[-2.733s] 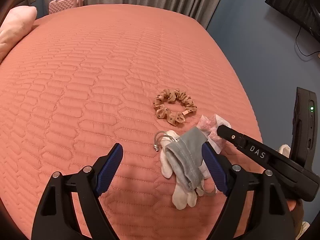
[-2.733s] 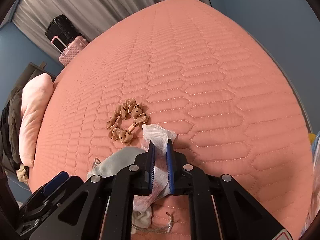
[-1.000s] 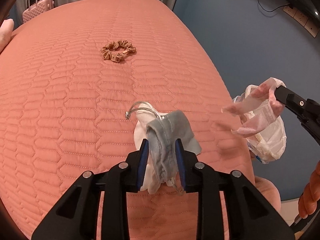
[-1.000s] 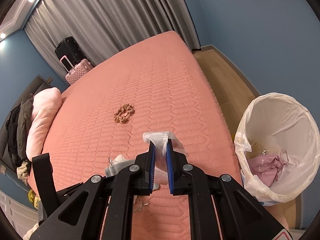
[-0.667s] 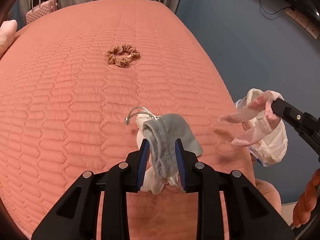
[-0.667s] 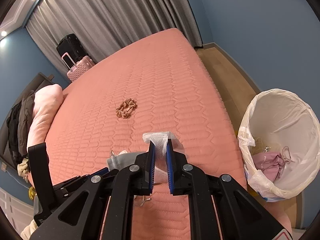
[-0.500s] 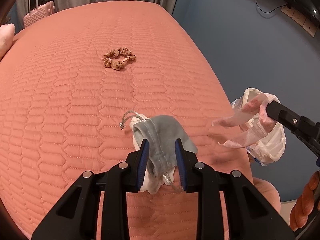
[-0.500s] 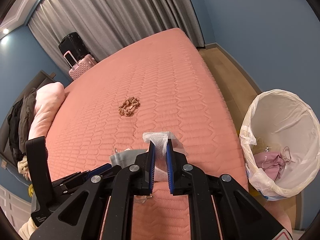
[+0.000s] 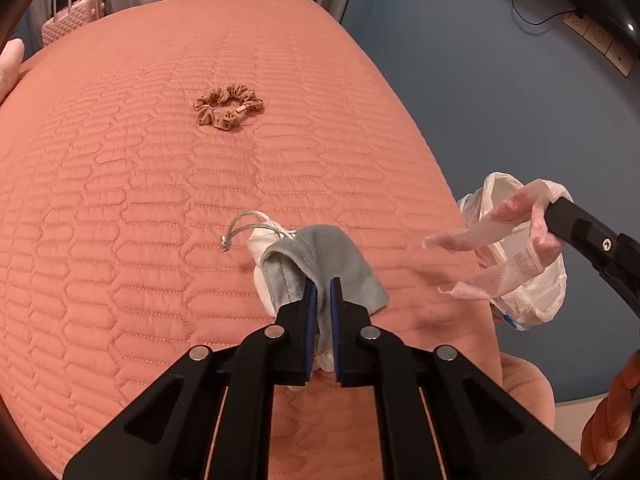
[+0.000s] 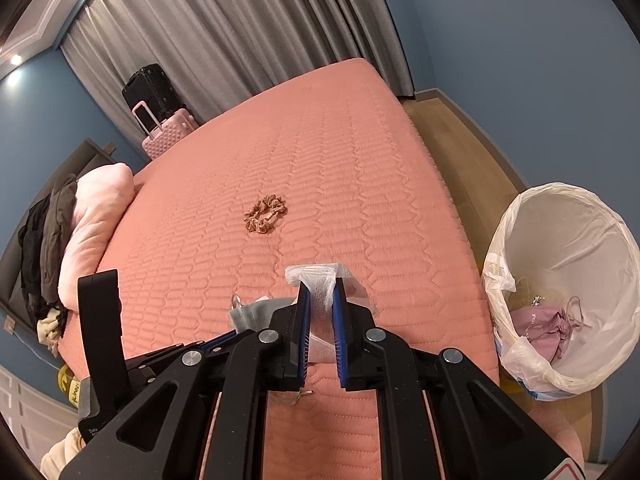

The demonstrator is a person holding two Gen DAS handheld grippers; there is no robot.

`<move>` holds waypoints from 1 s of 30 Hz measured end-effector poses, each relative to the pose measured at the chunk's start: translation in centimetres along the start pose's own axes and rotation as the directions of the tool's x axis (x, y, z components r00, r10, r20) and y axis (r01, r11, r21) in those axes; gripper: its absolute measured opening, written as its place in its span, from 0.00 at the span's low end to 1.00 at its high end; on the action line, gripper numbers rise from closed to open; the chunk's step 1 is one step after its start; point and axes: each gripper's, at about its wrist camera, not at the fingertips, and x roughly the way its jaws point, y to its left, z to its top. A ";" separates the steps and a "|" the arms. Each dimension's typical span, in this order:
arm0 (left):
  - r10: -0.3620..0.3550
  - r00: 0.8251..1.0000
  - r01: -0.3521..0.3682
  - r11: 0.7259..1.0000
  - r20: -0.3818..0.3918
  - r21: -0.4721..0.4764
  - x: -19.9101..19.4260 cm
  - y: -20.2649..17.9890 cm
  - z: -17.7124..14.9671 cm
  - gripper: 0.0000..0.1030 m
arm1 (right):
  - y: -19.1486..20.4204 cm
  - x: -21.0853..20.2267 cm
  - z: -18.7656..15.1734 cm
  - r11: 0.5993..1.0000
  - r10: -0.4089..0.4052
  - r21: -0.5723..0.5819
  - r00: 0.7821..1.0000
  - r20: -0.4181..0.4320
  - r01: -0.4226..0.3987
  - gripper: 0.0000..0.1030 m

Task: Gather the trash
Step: 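Lift the grey sock and white glove with the left tool toward the wastebasket, then carry both items over the wastebasket and open both tools to drop them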

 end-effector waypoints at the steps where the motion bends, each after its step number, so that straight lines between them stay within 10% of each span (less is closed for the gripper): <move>1: -0.003 1.000 0.003 1.000 0.002 0.004 -0.1 -0.2 0.1 0.04 | 0.0 -0.1 0.1 1.000 0.001 -0.003 1.000 0.002 -0.001 0.10; 30: -0.195 0.953 0.123 0.949 0.232 0.291 -8.8 -15.5 6.9 0.02 | -5.2 -14.5 7.1 0.997 -0.074 0.027 0.957 0.279 0.069 0.10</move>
